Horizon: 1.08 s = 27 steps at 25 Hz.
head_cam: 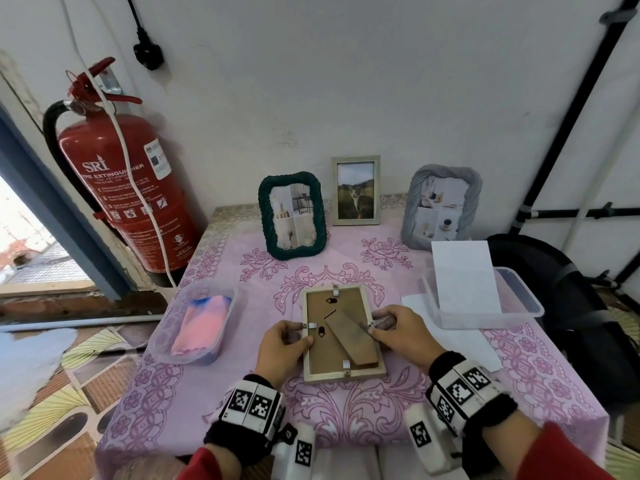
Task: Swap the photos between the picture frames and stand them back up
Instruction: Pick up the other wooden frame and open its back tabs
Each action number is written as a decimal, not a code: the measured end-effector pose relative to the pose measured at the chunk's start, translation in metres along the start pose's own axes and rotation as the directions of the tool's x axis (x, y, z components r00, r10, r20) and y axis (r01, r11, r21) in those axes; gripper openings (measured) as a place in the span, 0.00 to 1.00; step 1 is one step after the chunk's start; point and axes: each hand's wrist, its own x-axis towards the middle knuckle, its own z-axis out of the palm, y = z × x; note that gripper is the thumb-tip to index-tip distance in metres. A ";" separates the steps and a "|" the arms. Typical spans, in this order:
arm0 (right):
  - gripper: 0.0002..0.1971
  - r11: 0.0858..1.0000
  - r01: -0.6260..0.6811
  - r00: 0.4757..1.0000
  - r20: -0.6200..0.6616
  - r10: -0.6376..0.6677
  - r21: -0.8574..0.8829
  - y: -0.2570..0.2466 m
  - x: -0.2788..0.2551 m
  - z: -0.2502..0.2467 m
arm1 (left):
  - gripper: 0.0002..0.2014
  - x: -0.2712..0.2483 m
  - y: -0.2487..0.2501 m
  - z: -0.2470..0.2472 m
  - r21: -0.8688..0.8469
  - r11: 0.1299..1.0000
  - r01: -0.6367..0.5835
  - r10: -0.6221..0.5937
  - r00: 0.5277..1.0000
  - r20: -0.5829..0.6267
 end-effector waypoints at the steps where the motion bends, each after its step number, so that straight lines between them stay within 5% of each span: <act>1: 0.19 1.000 -0.012 0.999 0.032 0.012 -0.011 -0.004 0.003 -0.003 | 0.17 0.003 0.003 -0.001 0.036 0.999 0.007 -0.008 1.000 0.019; 5: 0.29 0.996 -0.014 0.987 0.159 0.028 -0.087 -0.019 0.021 -0.009 | 0.30 0.017 0.017 -0.005 0.232 0.972 -0.035 0.013 0.995 0.096; 14: 0.32 0.921 0.118 0.972 0.232 -0.031 -0.372 -0.029 0.029 -0.009 | 0.18 0.034 0.027 -0.011 0.350 0.936 -0.038 -0.018 0.988 0.155; 20: 0.33 0.971 0.016 0.966 0.253 0.047 -0.239 -0.030 0.032 -0.013 | 0.19 0.040 0.032 -0.009 0.404 0.912 -0.065 -0.006 0.985 0.172; 27: 0.30 0.966 0.056 0.974 0.226 0.003 -0.253 -0.027 0.039 -0.011 | 0.17 0.044 0.034 -0.008 0.434 0.895 -0.103 0.029 0.984 0.175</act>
